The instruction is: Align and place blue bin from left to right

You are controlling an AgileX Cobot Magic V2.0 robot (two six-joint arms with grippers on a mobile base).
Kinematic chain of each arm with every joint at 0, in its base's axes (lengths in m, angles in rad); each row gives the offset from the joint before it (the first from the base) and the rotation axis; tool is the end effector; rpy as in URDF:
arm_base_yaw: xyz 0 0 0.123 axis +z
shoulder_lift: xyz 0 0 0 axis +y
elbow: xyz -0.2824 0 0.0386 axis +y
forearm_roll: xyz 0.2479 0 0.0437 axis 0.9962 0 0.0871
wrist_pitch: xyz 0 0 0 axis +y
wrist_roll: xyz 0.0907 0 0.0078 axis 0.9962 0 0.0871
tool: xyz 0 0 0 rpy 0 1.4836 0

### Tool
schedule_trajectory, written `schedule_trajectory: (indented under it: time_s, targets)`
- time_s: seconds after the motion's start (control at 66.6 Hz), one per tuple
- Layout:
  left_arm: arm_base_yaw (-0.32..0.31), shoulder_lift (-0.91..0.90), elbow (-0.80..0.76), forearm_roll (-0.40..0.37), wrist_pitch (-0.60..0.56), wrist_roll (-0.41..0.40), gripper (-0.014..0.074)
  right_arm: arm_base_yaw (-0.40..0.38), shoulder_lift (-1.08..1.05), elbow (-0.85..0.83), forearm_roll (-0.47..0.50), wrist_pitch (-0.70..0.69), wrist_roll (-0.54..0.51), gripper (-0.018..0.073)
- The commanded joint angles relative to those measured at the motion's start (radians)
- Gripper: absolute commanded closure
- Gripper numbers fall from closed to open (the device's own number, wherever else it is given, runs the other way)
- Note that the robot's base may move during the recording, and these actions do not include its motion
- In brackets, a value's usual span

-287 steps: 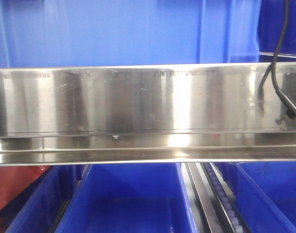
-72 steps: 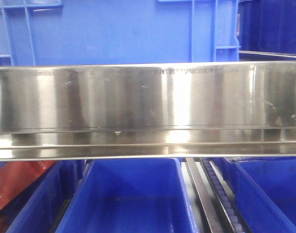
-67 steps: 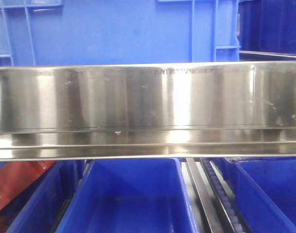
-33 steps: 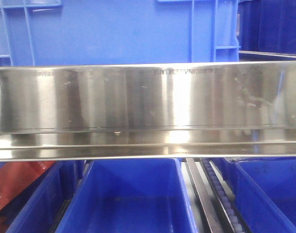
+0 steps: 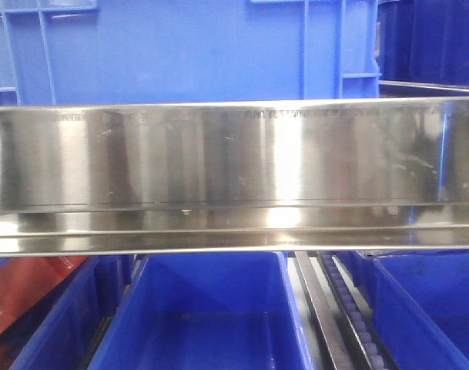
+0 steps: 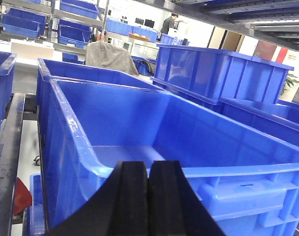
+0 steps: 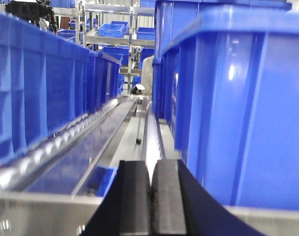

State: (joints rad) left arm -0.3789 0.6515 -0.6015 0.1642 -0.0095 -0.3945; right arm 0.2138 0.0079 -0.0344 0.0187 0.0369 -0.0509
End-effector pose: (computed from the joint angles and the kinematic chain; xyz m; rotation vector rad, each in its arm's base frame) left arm 0.1296 -0.0517 0.3603 0.1159 1.5397 -0.4863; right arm 0.0541 0.0118 0.2209 -0.1841 1.4844 0.1470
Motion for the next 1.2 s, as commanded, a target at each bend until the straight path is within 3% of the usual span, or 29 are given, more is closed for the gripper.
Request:
schedule_trajectory:
  time_s: [0.0,0.315,0.525,1.185]
  targets:
    - [-0.004,-0.007,0.001,-0.006,-0.018,-0.005,0.0707,-0.004,-0.008,0.034,0.003,-0.037,0.006,0.0629]
    - [-0.004,-0.007,0.001,-0.006,-0.025,-0.005,0.0707,-0.006,-0.008,0.034,0.003,-0.055,0.006,0.0629]
    - [-0.004,-0.007,0.001,-0.006,-0.025,-0.005,0.0707,-0.079,-0.008,0.034,0.015,-0.074,0.006,0.0629]
    - [-0.004,-0.007,0.001,-0.006,-0.025,-0.005,0.0707,-0.040,-0.008,0.034,0.015,-0.068,0.006,0.0629]
